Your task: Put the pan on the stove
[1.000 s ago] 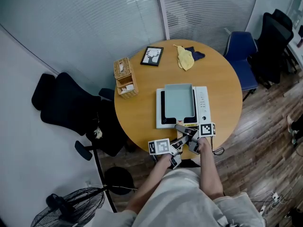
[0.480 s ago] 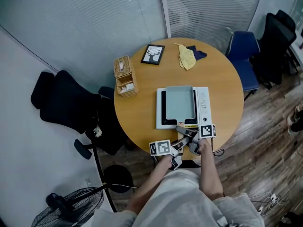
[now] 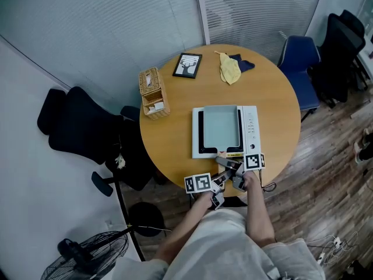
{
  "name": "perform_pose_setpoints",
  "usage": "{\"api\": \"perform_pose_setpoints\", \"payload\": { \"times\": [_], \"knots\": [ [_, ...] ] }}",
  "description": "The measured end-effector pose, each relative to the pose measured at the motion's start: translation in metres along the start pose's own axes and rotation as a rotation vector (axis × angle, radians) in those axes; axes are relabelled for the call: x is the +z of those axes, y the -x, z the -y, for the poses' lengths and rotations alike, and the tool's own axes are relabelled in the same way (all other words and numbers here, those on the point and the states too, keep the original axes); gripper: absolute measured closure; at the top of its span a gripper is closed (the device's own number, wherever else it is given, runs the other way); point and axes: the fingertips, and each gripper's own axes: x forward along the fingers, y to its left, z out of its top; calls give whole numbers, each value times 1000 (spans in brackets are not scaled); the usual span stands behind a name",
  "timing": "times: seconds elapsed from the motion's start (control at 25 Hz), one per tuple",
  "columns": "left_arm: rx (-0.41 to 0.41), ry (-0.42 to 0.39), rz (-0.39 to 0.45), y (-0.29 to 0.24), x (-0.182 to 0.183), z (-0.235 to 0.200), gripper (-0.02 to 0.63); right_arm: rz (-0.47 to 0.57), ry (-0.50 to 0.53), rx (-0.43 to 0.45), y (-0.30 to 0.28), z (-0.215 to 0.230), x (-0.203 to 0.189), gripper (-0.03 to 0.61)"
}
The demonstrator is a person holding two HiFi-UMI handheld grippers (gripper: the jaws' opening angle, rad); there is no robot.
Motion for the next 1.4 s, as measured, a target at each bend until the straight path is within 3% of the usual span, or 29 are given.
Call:
{"api": "perform_pose_setpoints", "payload": {
  "times": [0.4,0.8,1.08,1.4],
  "knots": [
    [-27,5,-7,1,3,0,518,78,0,-5,1,2,6,373],
    [80,-172,-22,14,11,-6,409,123,19,-77,8,3,7,327],
    [162,-409,-74,26,15,-1,394,166,34,-114,20,3,0,311],
    [145,-427,-14,42,24,5,394,274,116,-177,46,-4,7,311]
  ]
}}
